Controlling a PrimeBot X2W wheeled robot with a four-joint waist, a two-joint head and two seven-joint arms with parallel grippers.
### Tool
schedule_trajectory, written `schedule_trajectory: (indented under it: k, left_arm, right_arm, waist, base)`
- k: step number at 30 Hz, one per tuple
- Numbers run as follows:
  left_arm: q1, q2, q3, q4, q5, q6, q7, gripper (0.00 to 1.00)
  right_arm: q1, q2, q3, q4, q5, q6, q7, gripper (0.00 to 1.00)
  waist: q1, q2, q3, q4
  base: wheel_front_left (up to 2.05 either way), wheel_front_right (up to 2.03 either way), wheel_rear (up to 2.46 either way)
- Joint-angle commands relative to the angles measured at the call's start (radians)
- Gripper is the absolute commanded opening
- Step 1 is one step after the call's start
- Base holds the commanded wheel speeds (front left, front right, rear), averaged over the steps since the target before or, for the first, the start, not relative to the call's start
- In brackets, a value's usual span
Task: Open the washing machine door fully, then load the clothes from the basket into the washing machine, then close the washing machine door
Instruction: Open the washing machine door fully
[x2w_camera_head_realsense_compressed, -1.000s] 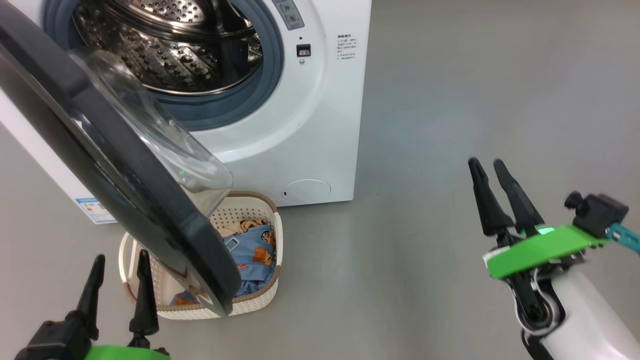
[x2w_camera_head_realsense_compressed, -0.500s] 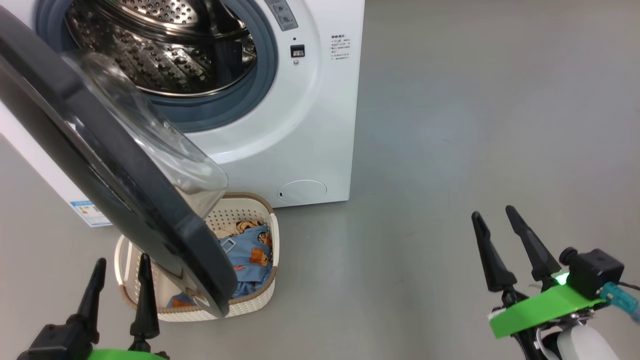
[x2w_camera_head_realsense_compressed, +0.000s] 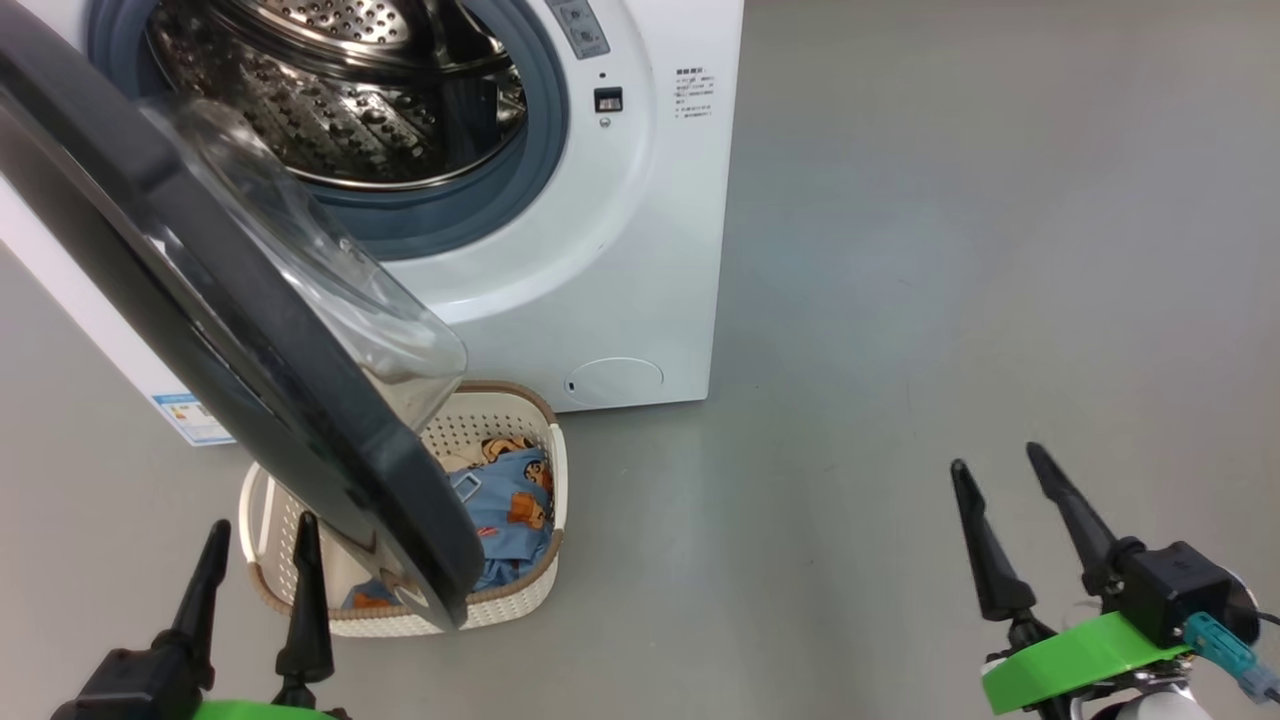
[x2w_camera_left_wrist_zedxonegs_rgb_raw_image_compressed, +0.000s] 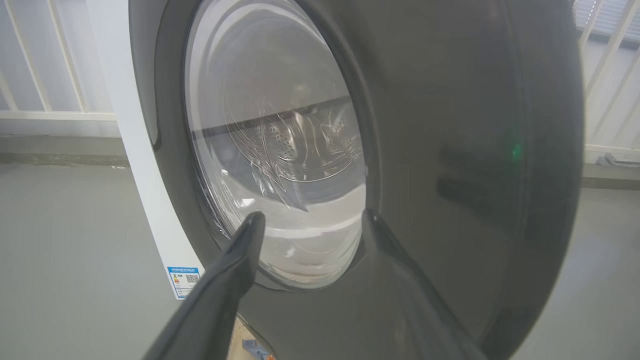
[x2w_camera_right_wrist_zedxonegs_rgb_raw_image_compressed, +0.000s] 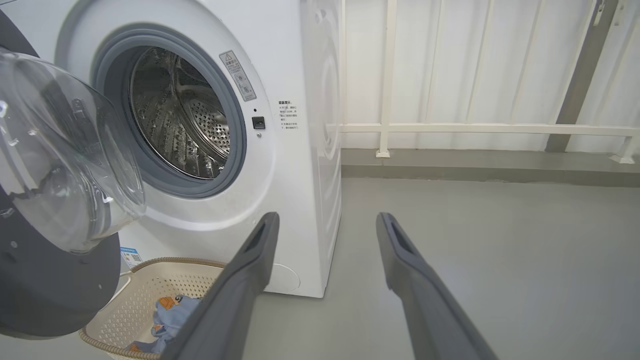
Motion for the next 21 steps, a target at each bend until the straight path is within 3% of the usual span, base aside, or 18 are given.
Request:
schedule_trajectory:
  k: [1,21]
  left_arm:
    - [-0.006,0.013,0.029,-0.019,-0.002,0.009,-0.006,1.00]
    - [0.001,0.013,0.031,-0.023,-0.007,0.019,-0.006,1.00]
  right_arm:
    - [-0.003,0.004,0.007,-0.033,-0.015,0.002,-0.012,1.00]
    - [0.015,0.033,-0.059,-0.030,-0.114,0.002,-0.012,1.00]
  waist:
    - [0.0000,0.0000,0.000,0.002]
    - [0.0000,0.0000,-0.005,0.005]
  base:
    - [0.00,0.00,0.00]
    - [0.00,0.00,0.00]
